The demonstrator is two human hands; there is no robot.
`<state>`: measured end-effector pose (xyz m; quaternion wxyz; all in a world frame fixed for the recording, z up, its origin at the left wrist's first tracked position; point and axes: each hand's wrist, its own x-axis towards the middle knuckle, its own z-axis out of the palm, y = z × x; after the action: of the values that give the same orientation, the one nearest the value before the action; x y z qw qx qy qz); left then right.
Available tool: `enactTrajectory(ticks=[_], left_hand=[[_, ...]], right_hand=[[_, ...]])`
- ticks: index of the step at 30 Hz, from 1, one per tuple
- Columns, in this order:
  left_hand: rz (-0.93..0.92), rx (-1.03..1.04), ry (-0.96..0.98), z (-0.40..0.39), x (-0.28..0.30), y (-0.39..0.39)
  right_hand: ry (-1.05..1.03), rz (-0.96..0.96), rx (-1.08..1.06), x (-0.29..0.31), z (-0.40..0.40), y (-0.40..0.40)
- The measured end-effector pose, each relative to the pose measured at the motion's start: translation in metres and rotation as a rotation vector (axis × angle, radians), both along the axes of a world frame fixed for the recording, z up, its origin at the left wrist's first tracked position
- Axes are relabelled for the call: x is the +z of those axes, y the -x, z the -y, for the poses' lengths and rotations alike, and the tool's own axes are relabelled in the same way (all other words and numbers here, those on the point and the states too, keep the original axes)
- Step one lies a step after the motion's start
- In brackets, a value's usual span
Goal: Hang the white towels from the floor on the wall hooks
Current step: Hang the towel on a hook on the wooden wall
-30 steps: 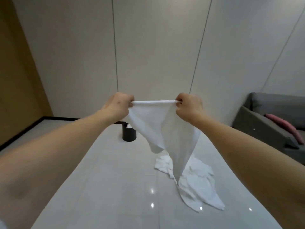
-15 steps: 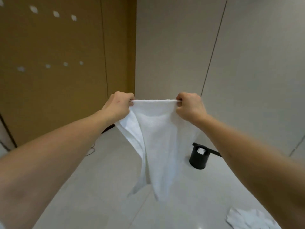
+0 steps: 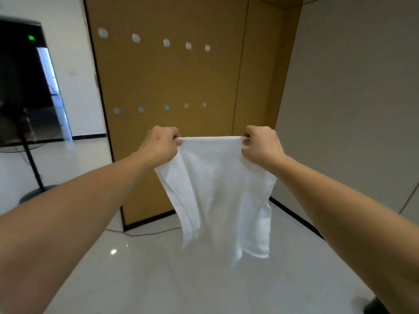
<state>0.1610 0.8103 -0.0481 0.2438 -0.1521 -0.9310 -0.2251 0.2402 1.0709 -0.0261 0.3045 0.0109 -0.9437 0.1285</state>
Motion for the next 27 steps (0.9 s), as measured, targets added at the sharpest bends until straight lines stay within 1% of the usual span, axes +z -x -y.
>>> enactTrajectory(ticks=[3,8,12,15,18,21,27], left_hand=[[-0.018,0.106,0.007,-0.003,0.013,0.037],[-0.058,0.247,-0.053,-0.007,0.028,0.093],[-0.032,0.308,0.022,0.006,0.029,0.133],[-0.029,0.354,0.036,0.02,0.026,0.165],[-0.076,0.399,0.005,0.041,0.029,0.2],[-0.123,0.389,-0.046,0.071,0.038,0.242],[-0.068,0.306,0.0,0.139,0.074,0.331]], right_hand=[[0.033,0.005,0.096,0.01,-0.008,0.063],[0.157,0.004,0.21,0.025,-0.006,0.158],[0.084,-0.019,0.291,0.025,0.004,0.218],[0.027,-0.038,0.335,0.027,0.016,0.256],[-0.004,-0.039,0.387,0.026,0.033,0.3],[0.001,-0.035,0.445,0.029,0.056,0.35],[0.03,-0.095,0.492,0.057,0.12,0.452]])
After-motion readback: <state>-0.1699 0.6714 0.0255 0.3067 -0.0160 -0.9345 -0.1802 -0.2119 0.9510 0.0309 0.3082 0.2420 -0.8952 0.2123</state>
